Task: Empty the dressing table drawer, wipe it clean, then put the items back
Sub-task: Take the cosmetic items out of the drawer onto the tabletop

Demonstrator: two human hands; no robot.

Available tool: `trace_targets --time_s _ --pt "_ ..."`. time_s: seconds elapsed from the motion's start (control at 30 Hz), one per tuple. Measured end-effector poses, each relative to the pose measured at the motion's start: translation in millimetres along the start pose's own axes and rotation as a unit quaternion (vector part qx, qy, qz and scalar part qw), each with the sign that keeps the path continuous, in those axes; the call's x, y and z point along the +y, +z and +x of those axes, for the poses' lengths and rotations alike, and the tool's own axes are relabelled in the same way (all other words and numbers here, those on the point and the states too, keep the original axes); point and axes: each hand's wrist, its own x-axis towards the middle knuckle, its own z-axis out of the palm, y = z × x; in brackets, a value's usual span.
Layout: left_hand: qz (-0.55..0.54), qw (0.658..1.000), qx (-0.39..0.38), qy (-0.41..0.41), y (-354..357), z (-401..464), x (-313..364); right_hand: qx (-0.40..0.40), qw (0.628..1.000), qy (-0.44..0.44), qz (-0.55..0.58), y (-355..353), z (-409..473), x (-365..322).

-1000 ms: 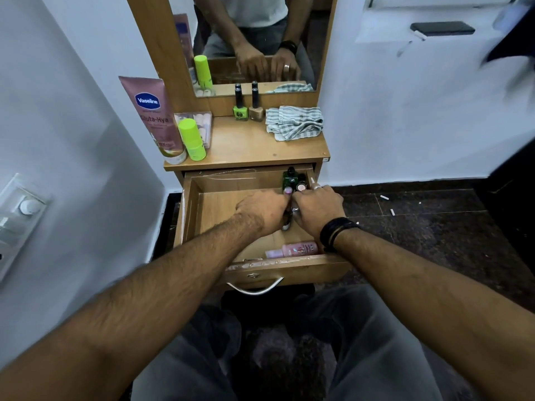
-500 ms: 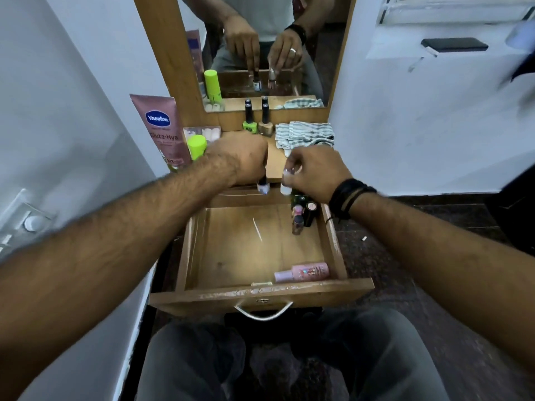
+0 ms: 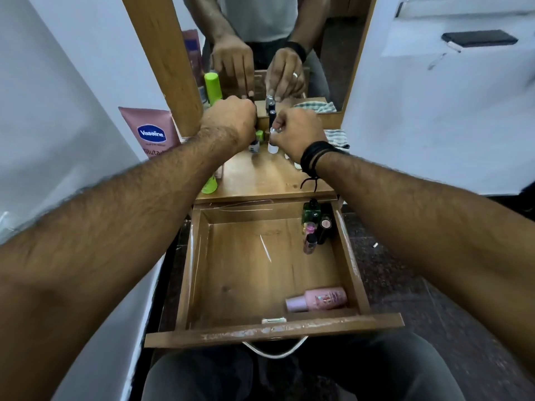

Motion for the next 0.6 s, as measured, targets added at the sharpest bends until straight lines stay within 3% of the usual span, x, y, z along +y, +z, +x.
trace_targets --time_s 0.6 --pt "-0.033 0.999 0.012 0.012 24.2 22.0 -6.7 -0.015 0.997 -0.041 -0.07 21.3 16.0 -1.6"
